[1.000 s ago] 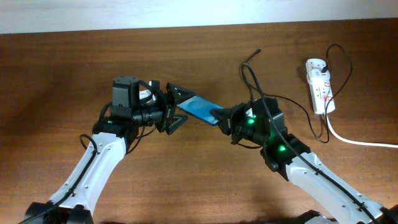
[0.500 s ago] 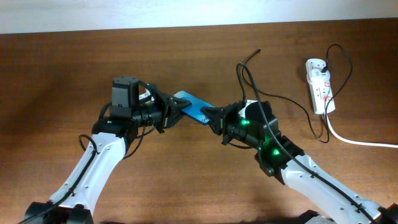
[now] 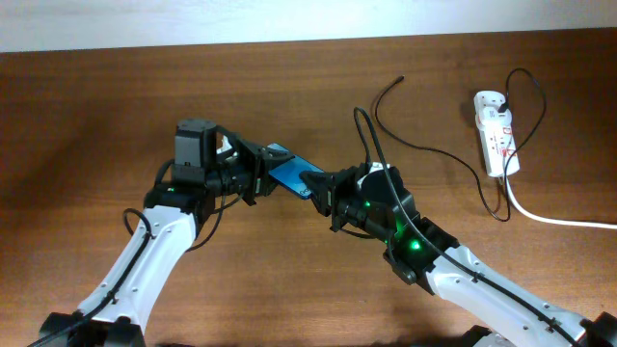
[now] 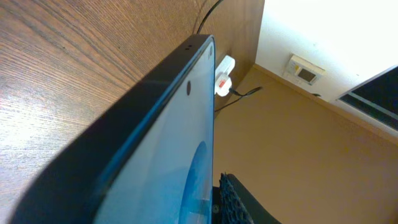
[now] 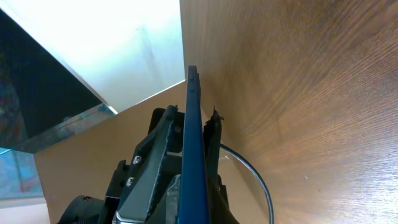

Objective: Plug charger to phone and switch on socket
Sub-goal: 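Regrasp the phone with the left gripper from the right gripper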

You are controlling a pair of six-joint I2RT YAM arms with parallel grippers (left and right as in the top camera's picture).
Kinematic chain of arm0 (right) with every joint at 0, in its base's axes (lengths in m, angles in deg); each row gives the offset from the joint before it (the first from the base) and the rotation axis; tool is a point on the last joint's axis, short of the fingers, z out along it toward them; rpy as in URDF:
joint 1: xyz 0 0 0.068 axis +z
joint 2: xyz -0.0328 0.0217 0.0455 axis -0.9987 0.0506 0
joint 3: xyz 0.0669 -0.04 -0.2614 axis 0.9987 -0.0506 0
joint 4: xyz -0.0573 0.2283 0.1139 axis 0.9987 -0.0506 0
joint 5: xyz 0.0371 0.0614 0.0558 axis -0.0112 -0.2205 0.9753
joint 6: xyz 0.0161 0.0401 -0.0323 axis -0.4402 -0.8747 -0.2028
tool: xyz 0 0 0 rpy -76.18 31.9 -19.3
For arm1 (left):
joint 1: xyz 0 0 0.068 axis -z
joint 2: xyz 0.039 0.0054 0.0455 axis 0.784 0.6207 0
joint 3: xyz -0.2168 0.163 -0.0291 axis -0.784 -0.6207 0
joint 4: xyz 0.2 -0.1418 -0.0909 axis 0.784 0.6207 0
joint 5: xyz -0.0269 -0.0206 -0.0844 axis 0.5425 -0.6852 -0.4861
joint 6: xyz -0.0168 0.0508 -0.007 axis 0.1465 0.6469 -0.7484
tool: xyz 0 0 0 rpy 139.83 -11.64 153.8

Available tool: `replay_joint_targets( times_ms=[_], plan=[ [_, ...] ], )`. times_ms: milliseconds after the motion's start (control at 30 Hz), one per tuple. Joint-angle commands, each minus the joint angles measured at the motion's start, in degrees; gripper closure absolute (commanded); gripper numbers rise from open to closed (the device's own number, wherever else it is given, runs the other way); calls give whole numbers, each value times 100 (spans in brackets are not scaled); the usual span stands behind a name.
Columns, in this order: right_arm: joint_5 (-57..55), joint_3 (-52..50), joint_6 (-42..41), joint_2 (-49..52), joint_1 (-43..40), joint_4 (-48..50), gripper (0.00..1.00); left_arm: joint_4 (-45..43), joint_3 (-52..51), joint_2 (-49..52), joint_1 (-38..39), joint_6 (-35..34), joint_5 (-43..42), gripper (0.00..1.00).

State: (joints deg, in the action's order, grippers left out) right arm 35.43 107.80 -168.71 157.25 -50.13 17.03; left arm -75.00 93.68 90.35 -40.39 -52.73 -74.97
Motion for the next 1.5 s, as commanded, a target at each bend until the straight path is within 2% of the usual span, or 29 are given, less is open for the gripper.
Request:
replay_joint_targets(
  times_ms=[0,133,233,467,567,767,867,1033,1133,1367,1467],
  plan=[
    [518,70,76,7,240,26,96,-105,44,39,74,24,52,72],
    [540,70,400,7,240,24,96,-105,44,39,70,24,129,72],
    [540,70,400,7,240,26,96,-103,44,39,70,-46,175,77],
    [538,70,398,7,240,24,96,-107,44,39,70,-527,173,94],
    [538,70,398,7,240,24,96,-105,44,39,72,-529,168,99],
    [538,70,398,7,240,24,95,-107,44,39,70,-979,129,100],
    [538,70,398,7,240,24,88,-103,44,39,70,-979,129,100],
    [538,70,398,7,240,22,87,-105,44,39,70,-962,122,100],
    [540,70,398,7,240,24,75,-105,44,39,70,-905,131,100],
    [584,70,400,7,240,-153,52,-66,44,39,-295,223,275,100],
    [568,70,402,7,238,-304,21,640,44,39,-763,1331,275,100]
  ],
)
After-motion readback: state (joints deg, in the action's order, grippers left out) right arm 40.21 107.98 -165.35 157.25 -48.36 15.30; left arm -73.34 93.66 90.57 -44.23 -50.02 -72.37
